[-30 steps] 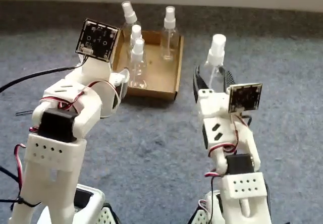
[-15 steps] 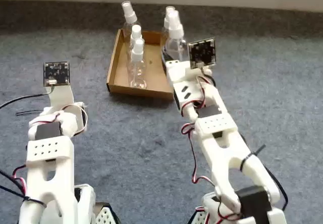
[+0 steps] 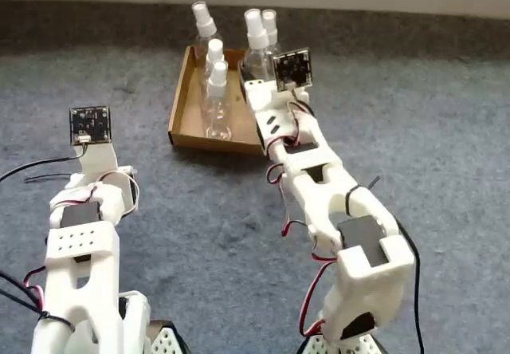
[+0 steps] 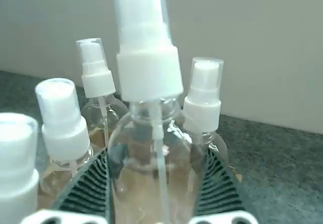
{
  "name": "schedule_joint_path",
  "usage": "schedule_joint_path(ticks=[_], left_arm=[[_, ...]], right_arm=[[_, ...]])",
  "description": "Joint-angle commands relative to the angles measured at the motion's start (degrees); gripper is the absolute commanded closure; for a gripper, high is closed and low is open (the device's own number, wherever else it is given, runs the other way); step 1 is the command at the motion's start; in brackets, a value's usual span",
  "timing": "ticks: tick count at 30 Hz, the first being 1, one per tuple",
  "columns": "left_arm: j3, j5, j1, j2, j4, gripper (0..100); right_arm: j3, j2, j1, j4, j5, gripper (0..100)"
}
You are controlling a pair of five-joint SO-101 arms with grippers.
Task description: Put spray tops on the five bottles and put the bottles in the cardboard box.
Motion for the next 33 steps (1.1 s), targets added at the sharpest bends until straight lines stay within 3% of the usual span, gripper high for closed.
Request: schedule_joint_path(ticks=[1,18,25,33], left_arm=[[-0.3,-0.2,-0.4,-1.3,-1.1,87],[-0.2,-0.2,-0.1,-0.9,-1.1,87],[-0.2,-0.2,0.0,-0.9,-1.1,87],[-0.2,-0.2,0.0,-0.8,-1.1,87]], right_arm=[[-3.6,-0.2,0.4,-2.5,-4.7,99.5],[-3.0,4.5,0.9,-2.8,-7.3,99.5],[5.2,4.3,0.7,-15.3,-2.2,99.5],[6.7,4.6,0.7,-15.6,-2.3,99.5]])
